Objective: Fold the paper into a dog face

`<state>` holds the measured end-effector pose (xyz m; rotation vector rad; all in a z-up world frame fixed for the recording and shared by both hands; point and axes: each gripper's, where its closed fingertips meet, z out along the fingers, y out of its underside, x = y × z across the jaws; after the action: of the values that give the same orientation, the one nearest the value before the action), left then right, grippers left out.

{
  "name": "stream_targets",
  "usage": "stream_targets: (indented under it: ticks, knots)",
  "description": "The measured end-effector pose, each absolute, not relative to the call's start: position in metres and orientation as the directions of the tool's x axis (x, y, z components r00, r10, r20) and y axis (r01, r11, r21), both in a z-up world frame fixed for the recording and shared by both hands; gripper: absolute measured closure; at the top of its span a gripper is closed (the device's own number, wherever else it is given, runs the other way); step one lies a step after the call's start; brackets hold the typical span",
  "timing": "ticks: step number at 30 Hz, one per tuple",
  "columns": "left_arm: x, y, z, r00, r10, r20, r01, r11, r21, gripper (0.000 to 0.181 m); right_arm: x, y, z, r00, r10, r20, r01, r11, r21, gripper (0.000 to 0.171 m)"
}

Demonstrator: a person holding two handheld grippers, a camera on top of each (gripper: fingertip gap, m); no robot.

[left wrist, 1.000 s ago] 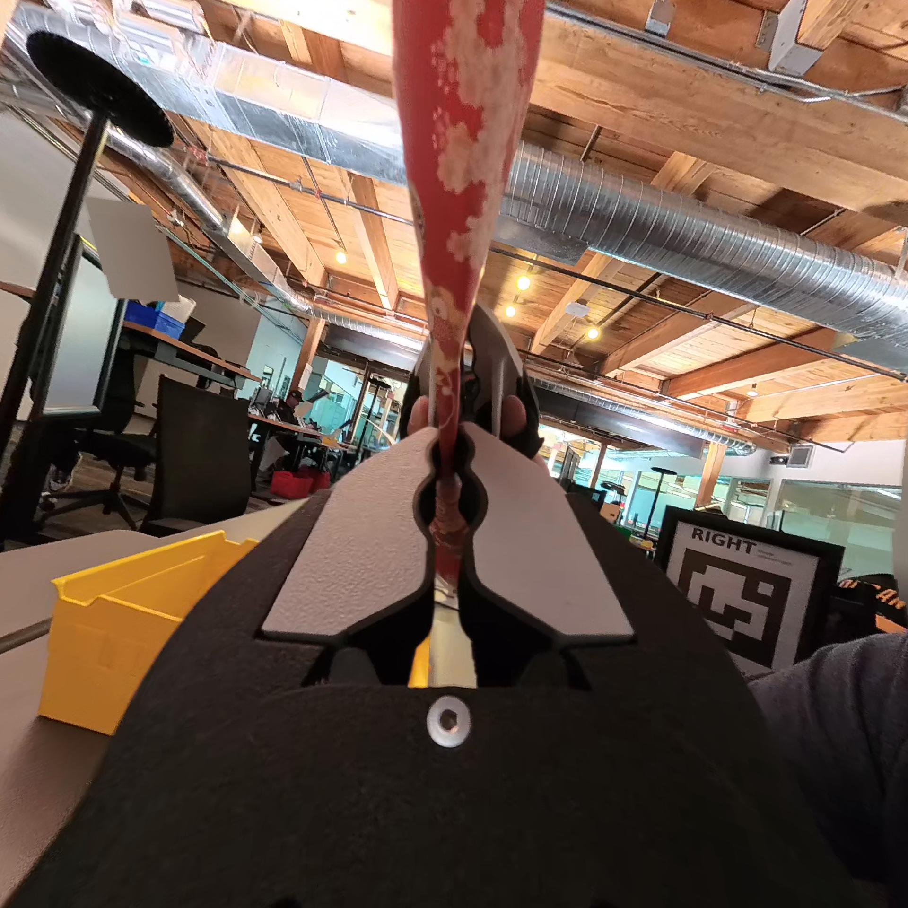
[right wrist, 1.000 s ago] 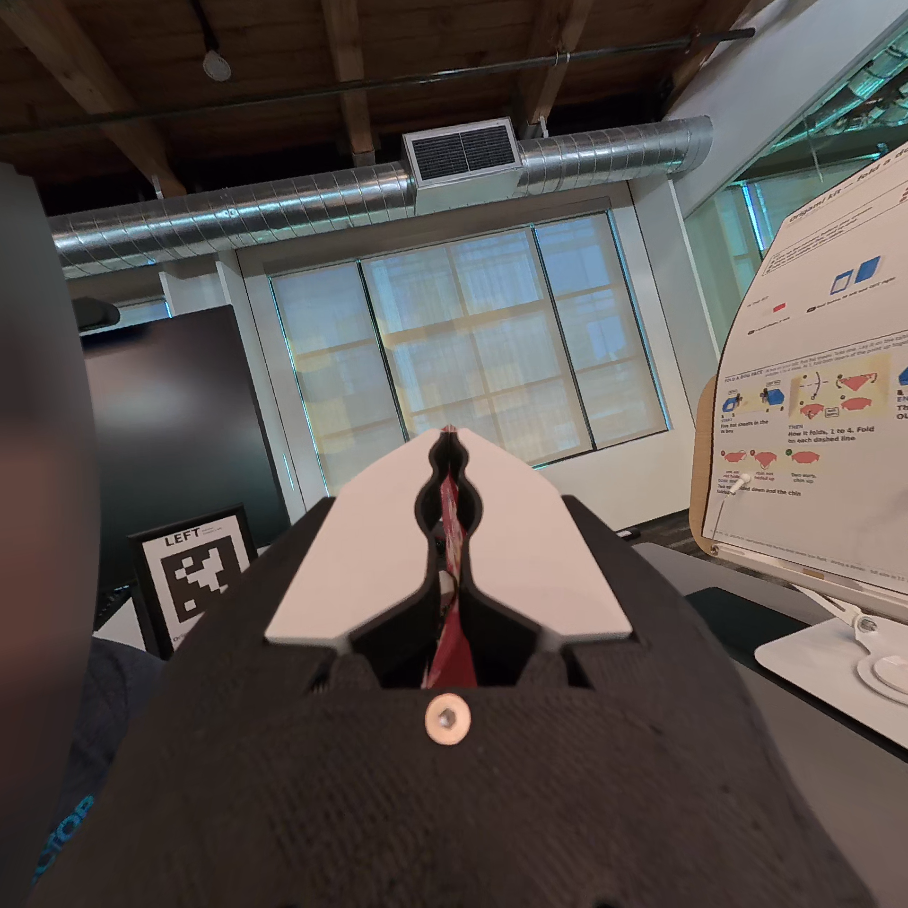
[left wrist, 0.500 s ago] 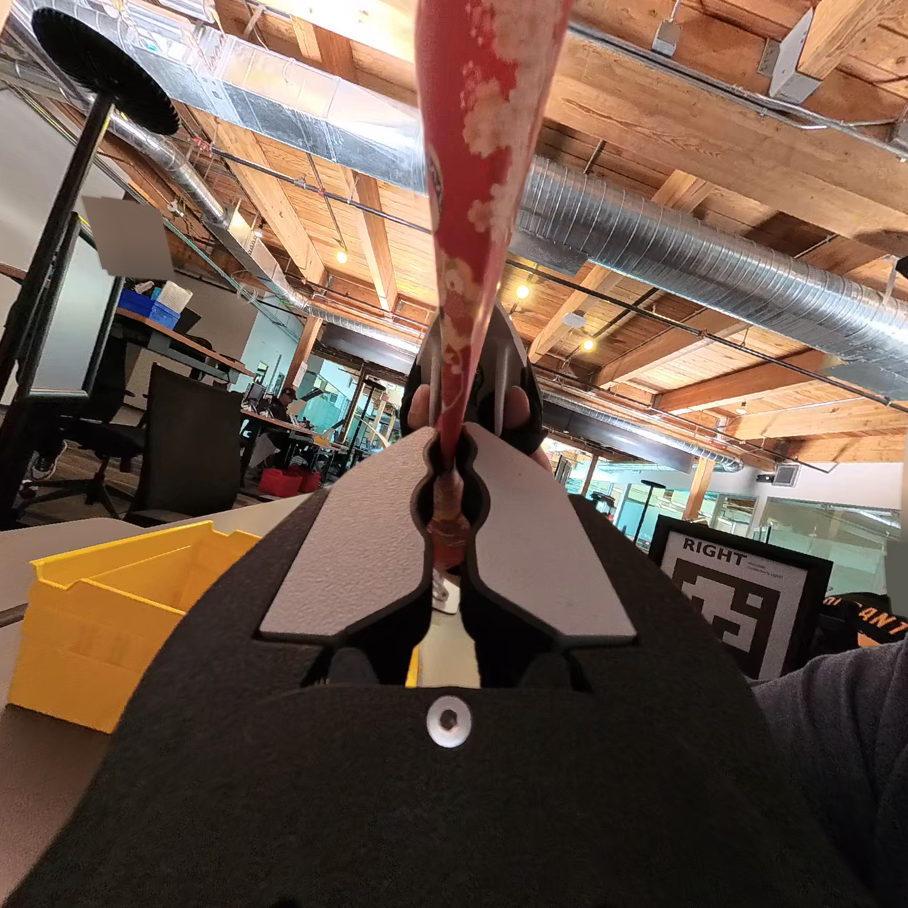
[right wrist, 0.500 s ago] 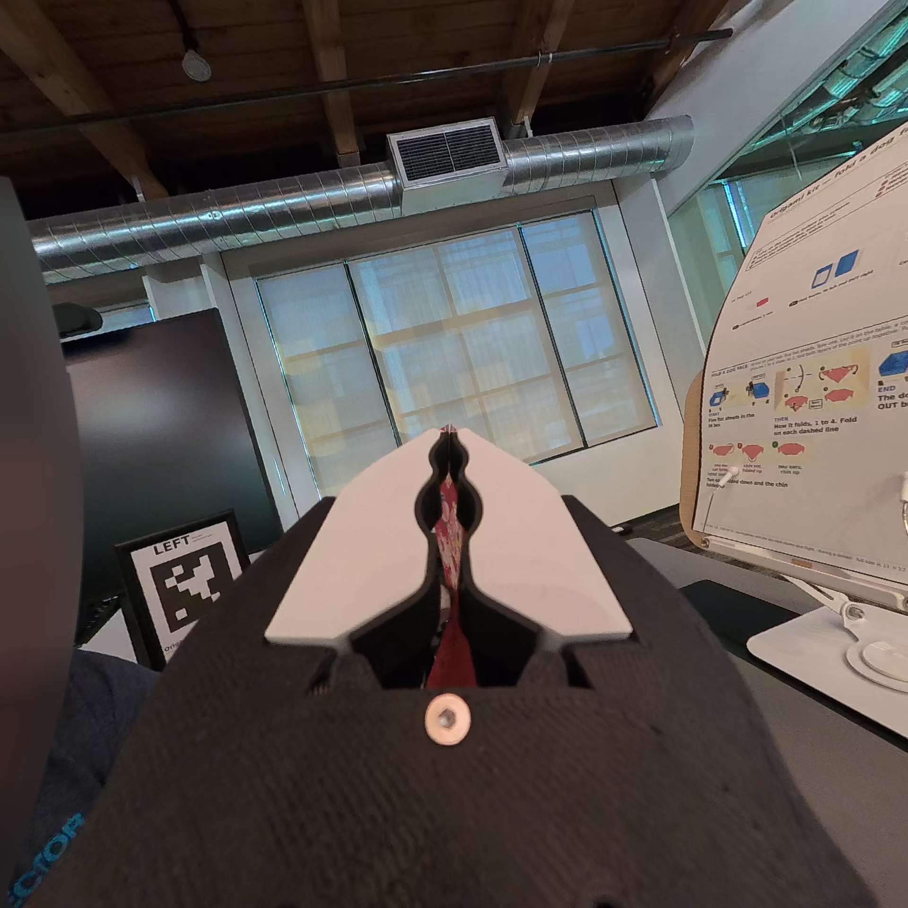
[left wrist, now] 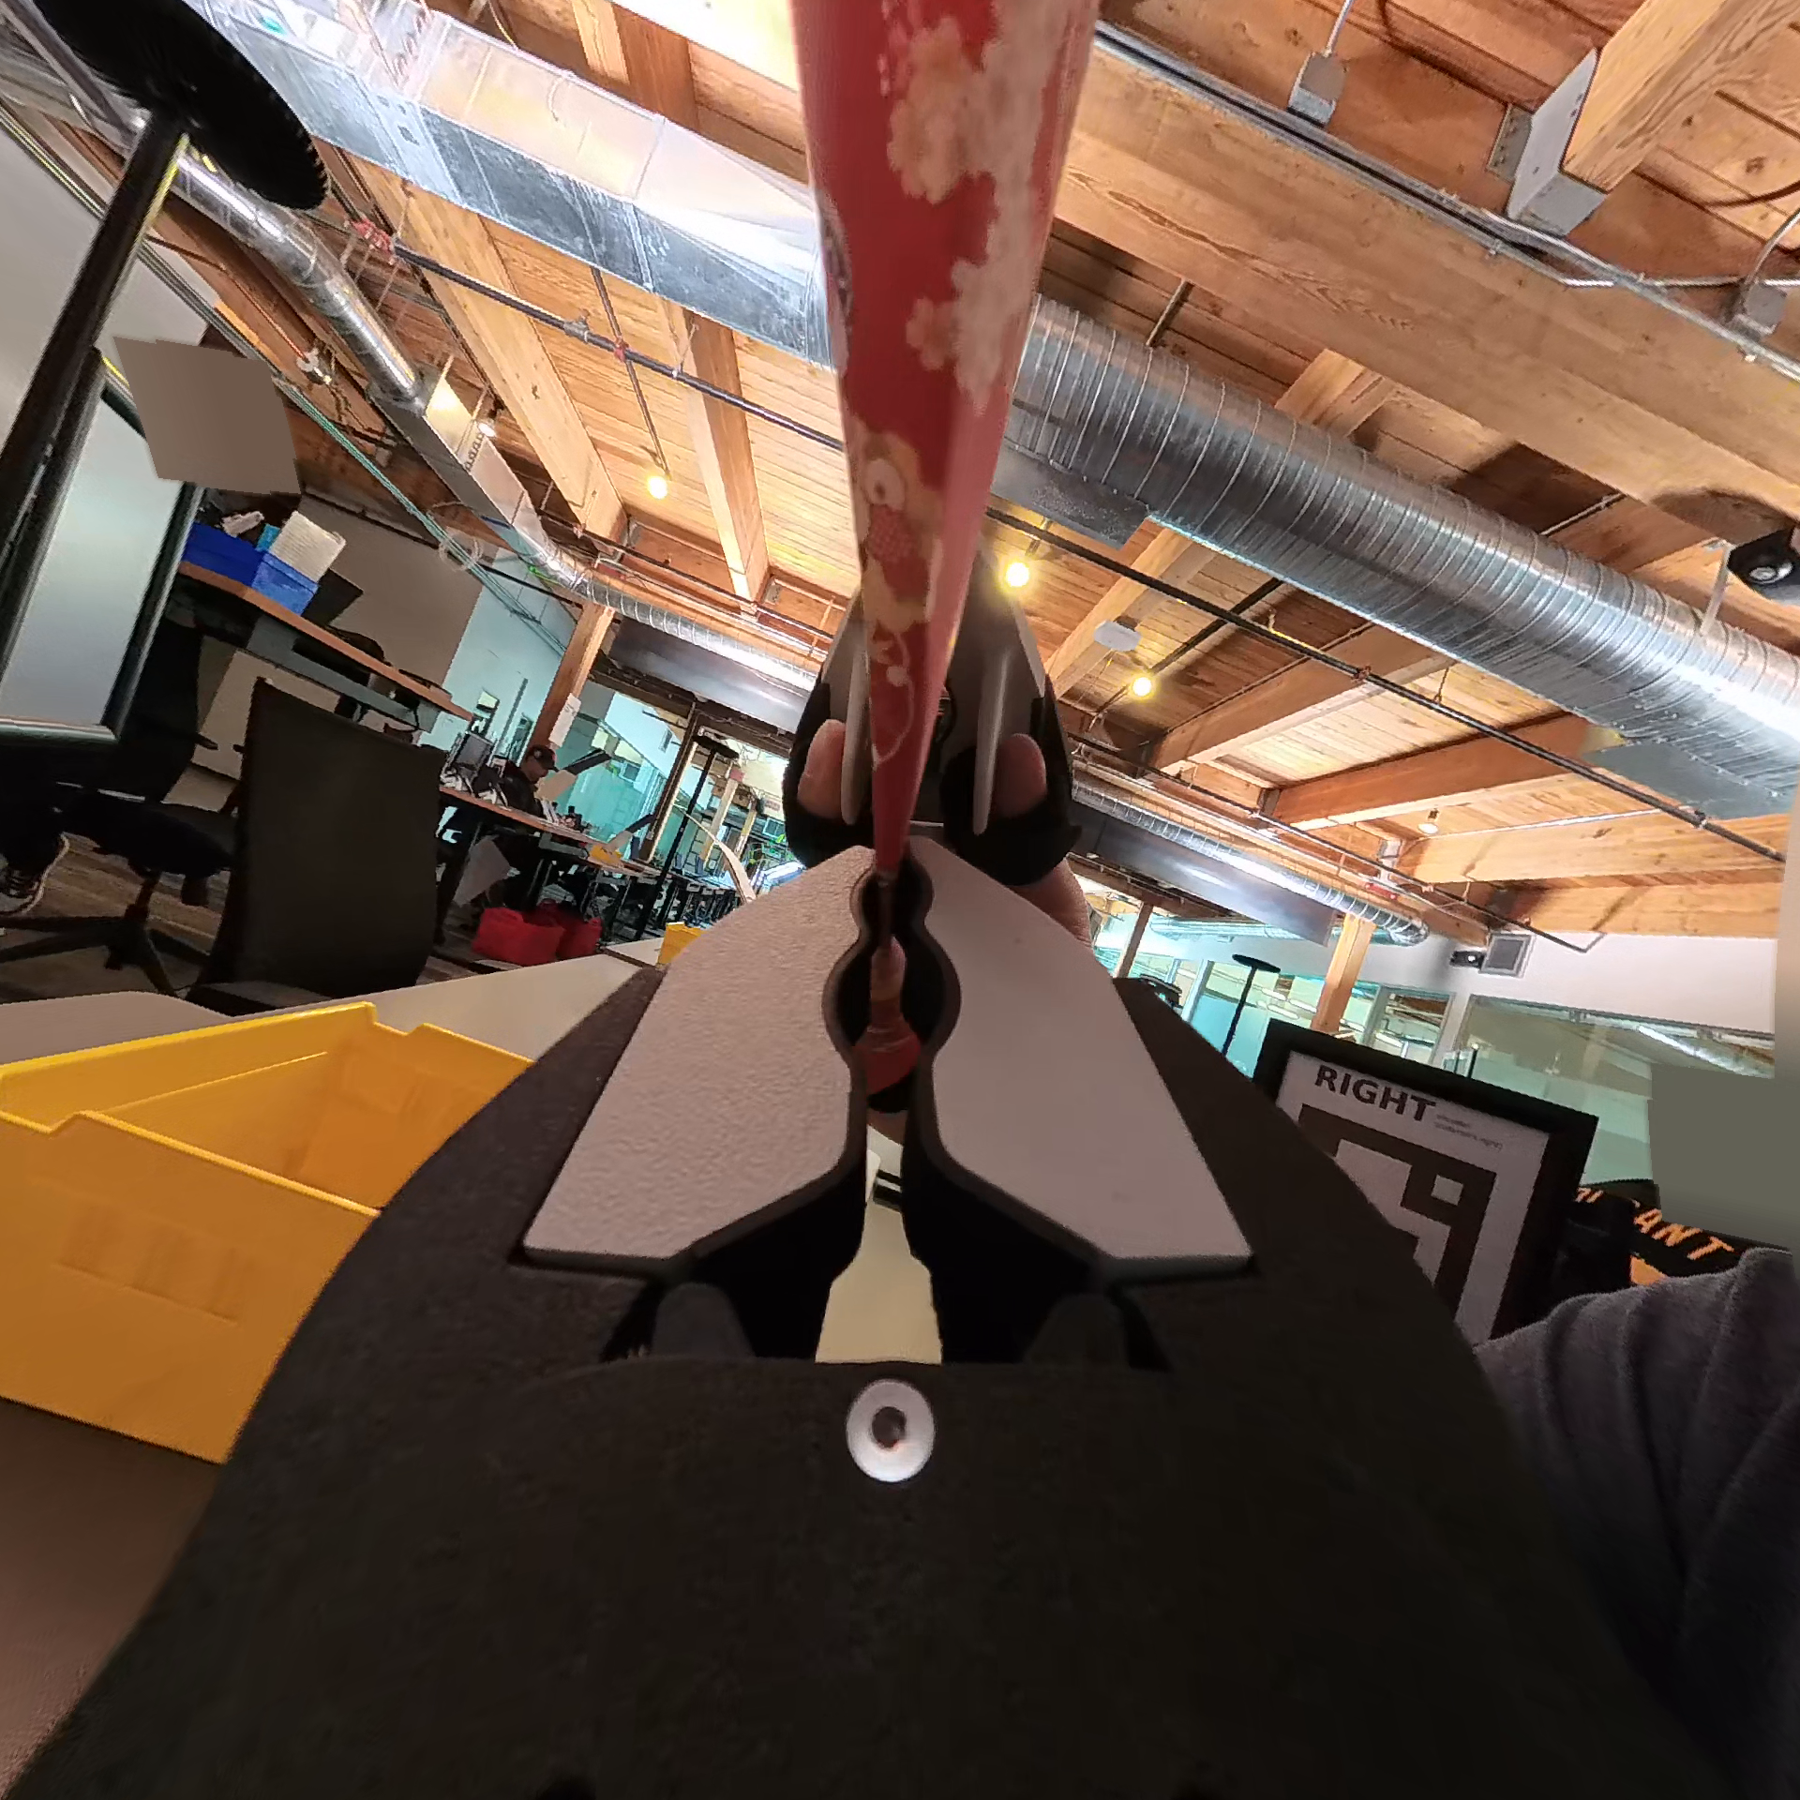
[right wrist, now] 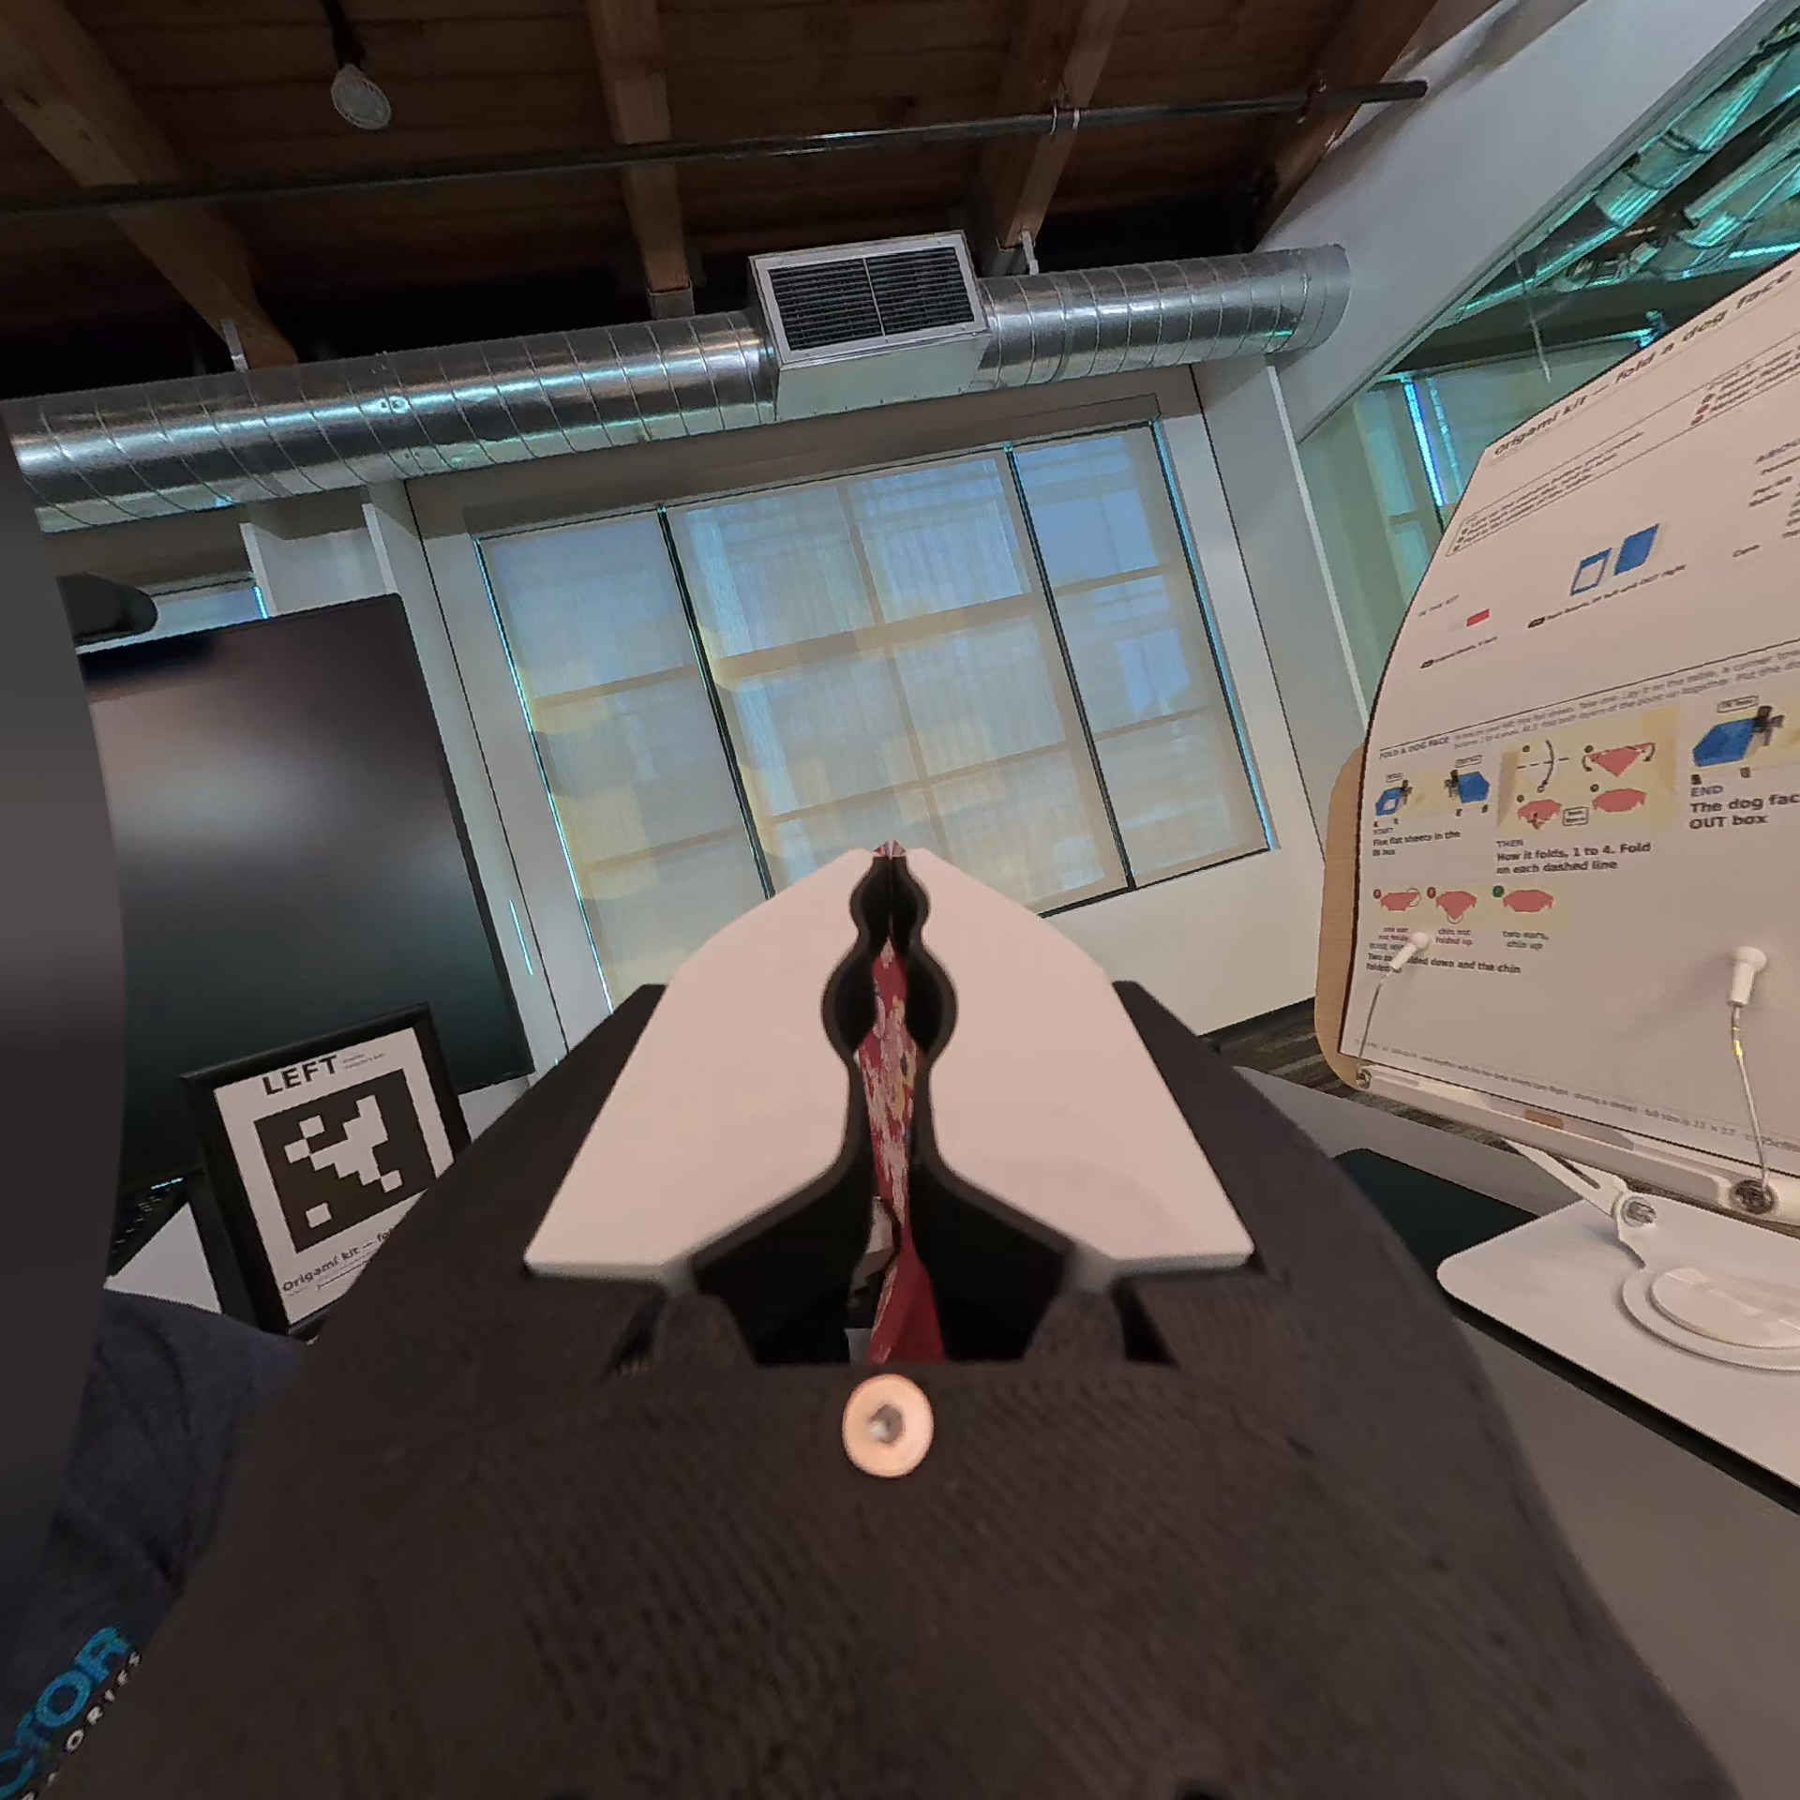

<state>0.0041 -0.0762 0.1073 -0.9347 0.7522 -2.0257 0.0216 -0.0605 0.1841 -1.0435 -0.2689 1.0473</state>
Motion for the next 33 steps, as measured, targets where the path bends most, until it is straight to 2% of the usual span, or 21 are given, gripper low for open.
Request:
stream_targets:
  ticks: [3, 4, 5, 17, 20, 22, 28, 33]
  knots:
    - [0.005, -0.075, 0.106, -0.437, -0.820, 0.370, 0.391, -0.543, -0.743, 0.172, 0.023, -0.060, 0.184, 0.519, 0.808, -0.278, -0.589, 0.102, -0.802, 0.171]
    - [0.007, -0.077, 0.104, -0.446, -0.816, 0.369, 0.379, -0.545, -0.748, 0.172, 0.023, -0.060, 0.184, 0.519, 0.807, -0.281, -0.590, 0.101, -0.801, 0.171]
    - [0.007, -0.079, 0.103, -0.455, -0.812, 0.367, 0.371, -0.547, -0.751, 0.181, 0.022, -0.059, 0.183, 0.523, 0.804, -0.283, -0.584, 0.096, -0.806, 0.170]
    - [0.011, -0.080, 0.098, -0.447, -0.802, 0.396, 0.369, -0.569, -0.735, 0.181, 0.028, -0.053, 0.179, 0.533, 0.783, -0.323, -0.617, 0.098, -0.781, 0.171]
    - [0.015, -0.084, 0.094, -0.455, -0.789, 0.412, 0.344, -0.583, -0.736, 0.171, 0.030, -0.053, 0.180, 0.538, 0.778, -0.325, -0.622, 0.106, -0.776, 0.170]
    - [0.017, -0.089, 0.092, -0.471, -0.781, 0.409, 0.327, -0.585, -0.742, 0.181, 0.032, -0.052, 0.179, 0.550, 0.768, -0.327, -0.613, 0.106, -0.783, 0.170]
    - [0.016, -0.087, 0.090, -0.465, -0.774, 0.430, 0.347, -0.606, -0.715, 0.177, 0.034, -0.052, 0.180, 0.543, 0.769, -0.337, -0.631, 0.110, -0.768, 0.170]
    - [0.019, -0.095, 0.088, -0.483, -0.761, 0.433, 0.315, -0.612, -0.725, 0.181, 0.038, -0.052, 0.180, 0.551, 0.761, -0.343, -0.633, 0.114, -0.765, 0.170]
